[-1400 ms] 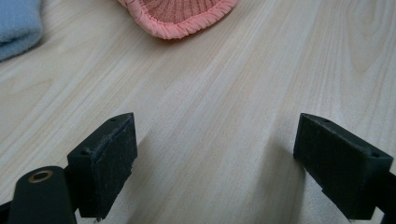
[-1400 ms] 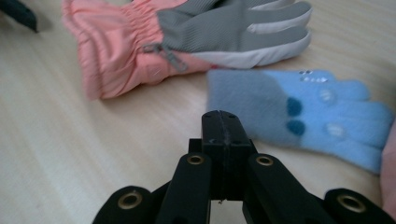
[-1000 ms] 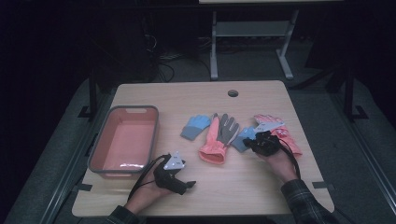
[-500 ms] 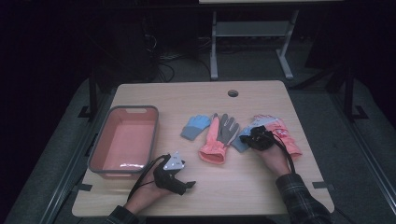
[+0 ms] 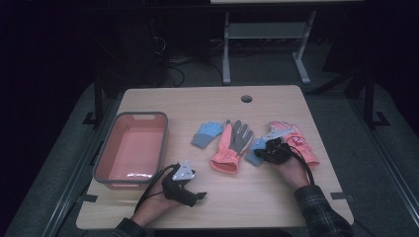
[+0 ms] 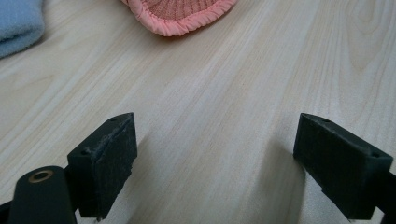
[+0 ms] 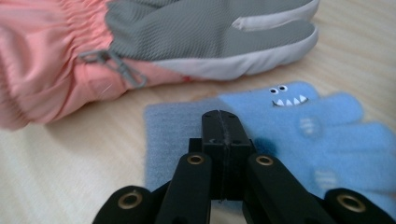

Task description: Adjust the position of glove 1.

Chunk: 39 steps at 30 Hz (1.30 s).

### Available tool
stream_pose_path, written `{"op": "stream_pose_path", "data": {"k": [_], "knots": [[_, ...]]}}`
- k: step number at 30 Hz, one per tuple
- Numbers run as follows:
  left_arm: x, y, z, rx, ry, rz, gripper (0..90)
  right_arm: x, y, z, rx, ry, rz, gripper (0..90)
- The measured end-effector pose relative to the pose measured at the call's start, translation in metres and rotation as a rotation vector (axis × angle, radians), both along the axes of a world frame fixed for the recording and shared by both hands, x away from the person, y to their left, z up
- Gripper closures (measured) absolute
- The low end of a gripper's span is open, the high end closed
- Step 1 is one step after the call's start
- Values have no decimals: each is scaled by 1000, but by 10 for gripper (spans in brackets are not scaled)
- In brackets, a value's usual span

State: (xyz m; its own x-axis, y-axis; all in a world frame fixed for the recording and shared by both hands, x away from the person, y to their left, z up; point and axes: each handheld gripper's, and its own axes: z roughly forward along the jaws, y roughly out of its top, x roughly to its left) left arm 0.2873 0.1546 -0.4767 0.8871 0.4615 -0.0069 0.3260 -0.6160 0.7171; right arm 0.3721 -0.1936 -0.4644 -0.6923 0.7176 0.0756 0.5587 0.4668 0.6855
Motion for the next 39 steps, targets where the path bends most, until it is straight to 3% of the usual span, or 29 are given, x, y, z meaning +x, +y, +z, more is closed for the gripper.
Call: {"op": "stream_pose_path", "data": {"k": [12, 28, 39], "knots": [[0, 0, 0, -1, 1, 1, 128, -28, 5, 3, -13, 27, 62, 900], [-1, 0, 0, -5, 0, 0, 127, -59, 11, 3, 11, 61, 131, 900], [0, 0, 0, -3, -3, -1, 127, -83, 26, 4, 18, 70, 202, 900]]}}
